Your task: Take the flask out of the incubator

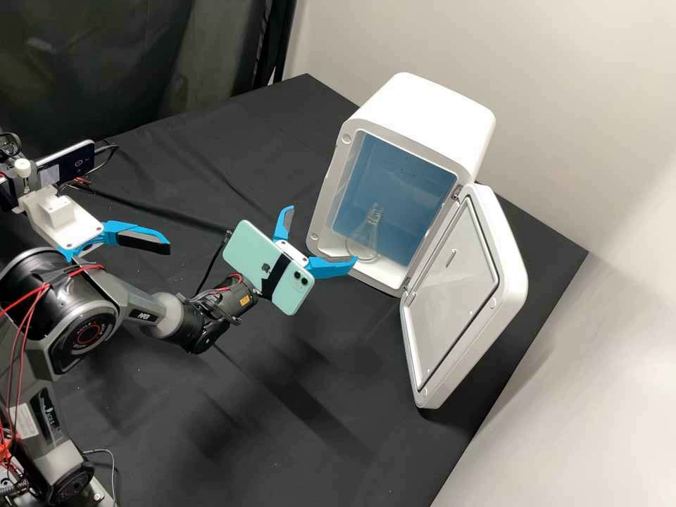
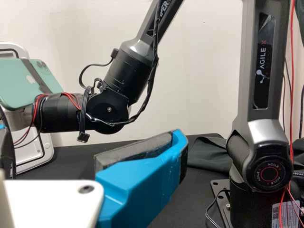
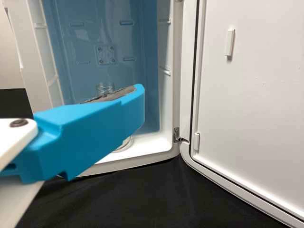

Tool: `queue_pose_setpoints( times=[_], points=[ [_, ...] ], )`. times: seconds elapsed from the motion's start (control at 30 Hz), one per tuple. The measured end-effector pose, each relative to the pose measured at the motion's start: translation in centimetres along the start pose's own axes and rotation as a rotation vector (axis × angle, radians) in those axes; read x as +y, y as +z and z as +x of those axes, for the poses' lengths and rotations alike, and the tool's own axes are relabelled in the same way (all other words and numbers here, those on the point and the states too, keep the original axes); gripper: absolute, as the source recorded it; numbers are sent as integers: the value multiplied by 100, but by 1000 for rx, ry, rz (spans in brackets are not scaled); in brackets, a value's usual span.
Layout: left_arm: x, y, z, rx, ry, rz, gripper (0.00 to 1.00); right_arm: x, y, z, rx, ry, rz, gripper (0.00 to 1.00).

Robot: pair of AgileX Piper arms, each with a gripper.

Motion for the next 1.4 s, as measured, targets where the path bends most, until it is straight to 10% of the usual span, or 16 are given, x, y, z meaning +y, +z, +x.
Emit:
queue_pose_setpoints(
  times=[0.5,0.9,1.27,1.4],
  points=[
    [-45,-39,16,9,-10,2,100,0,0,0,0,0,0,100],
    [-315,-405,64,126,-98,-14,100,0,0,0,0,0,0,100],
    [-329,-794,2,236,-98,-76,100,0,0,0,0,0,0,100],
    [-377,-976,-39,270,-120,-64,100,0,0,0,0,0,0,100]
  ],
)
